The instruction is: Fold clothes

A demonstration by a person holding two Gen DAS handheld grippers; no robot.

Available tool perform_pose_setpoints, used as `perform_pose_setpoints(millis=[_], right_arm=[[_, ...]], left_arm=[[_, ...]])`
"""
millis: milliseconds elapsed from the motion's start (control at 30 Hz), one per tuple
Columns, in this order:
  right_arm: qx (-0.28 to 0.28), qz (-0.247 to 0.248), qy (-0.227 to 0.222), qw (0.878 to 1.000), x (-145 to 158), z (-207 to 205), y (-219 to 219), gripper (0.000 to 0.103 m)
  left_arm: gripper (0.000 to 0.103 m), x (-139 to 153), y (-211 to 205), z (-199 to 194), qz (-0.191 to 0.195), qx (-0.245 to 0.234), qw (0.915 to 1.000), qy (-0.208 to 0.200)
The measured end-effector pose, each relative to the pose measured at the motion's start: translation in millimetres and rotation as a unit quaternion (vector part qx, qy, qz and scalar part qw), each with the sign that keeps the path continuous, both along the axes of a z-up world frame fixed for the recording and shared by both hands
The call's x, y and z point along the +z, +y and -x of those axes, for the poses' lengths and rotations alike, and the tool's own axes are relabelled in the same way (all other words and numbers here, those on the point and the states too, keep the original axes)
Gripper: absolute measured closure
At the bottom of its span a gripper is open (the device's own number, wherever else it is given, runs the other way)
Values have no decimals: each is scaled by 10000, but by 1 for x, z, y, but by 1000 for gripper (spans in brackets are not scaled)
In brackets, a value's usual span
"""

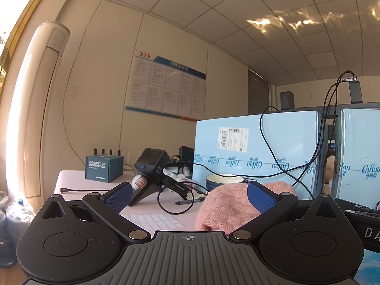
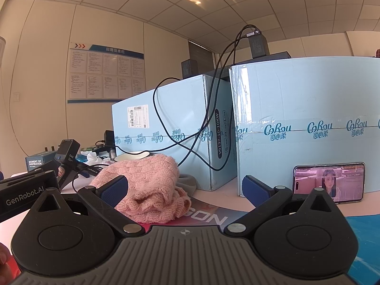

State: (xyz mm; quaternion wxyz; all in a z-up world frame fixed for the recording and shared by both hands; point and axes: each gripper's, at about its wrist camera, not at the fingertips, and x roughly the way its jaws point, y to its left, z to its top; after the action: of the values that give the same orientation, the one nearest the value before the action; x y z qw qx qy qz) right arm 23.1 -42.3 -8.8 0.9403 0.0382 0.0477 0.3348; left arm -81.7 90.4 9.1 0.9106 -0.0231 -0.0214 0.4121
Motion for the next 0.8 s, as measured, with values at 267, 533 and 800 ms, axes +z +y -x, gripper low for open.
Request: perform_pose_setpoints(millis=[267, 533, 800], right_arm=[[8, 9, 12, 10000, 0, 0, 0, 0], [10, 3, 21, 10000, 0, -1, 0, 0], [17, 6, 25, 10000, -1, -1, -1, 0]], left_arm=[[0, 0, 0, 0, -2, -5, 10000, 13], [0, 0, 0, 0, -2, -11, 10000, 15], [0, 0, 0, 0, -3, -11, 10000, 15]])
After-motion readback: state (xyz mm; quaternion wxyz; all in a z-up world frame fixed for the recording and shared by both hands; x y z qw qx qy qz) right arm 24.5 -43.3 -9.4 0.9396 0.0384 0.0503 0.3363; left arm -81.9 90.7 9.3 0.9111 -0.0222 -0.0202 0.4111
